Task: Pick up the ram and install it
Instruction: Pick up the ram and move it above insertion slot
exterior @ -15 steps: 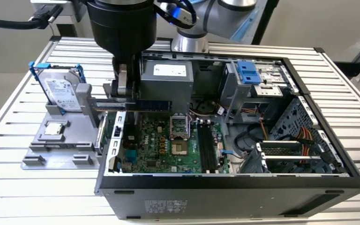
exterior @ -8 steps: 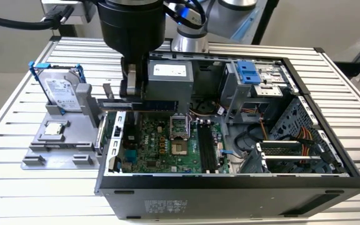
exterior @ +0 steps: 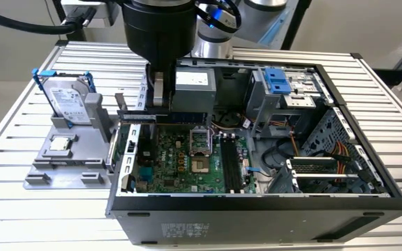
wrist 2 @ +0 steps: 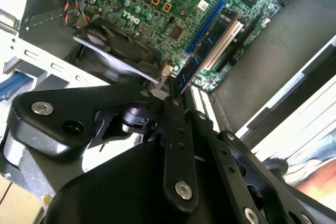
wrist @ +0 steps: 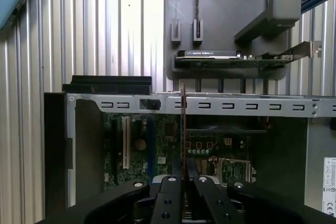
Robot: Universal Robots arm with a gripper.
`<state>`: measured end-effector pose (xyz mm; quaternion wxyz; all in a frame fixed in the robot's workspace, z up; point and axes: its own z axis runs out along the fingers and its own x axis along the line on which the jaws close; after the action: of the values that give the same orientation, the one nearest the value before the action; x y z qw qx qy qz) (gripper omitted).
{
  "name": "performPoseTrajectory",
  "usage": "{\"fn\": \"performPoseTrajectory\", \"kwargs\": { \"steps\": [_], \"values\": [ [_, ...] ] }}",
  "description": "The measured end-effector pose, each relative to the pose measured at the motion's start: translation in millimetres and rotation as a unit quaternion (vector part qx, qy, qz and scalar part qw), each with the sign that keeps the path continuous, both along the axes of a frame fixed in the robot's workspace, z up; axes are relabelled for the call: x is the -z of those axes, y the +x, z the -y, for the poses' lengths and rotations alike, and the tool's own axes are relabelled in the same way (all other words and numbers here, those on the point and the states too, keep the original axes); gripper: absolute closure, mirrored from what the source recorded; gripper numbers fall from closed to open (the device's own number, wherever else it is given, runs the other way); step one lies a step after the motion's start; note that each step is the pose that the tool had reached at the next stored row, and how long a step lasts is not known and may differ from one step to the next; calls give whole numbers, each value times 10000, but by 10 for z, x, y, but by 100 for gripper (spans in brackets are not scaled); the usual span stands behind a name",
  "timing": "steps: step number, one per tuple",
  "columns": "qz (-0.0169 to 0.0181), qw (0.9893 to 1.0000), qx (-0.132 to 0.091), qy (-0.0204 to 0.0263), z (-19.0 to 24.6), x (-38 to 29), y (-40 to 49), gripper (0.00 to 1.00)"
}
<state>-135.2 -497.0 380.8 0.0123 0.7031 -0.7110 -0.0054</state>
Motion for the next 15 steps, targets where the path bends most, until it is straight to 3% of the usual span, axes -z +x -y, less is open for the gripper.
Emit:
{"fn": "performPoseTrajectory", "kwargs": {
  "steps": [15],
  "values": [
    [0,10000,-4,0,0,0,220,100]
  ]
}}
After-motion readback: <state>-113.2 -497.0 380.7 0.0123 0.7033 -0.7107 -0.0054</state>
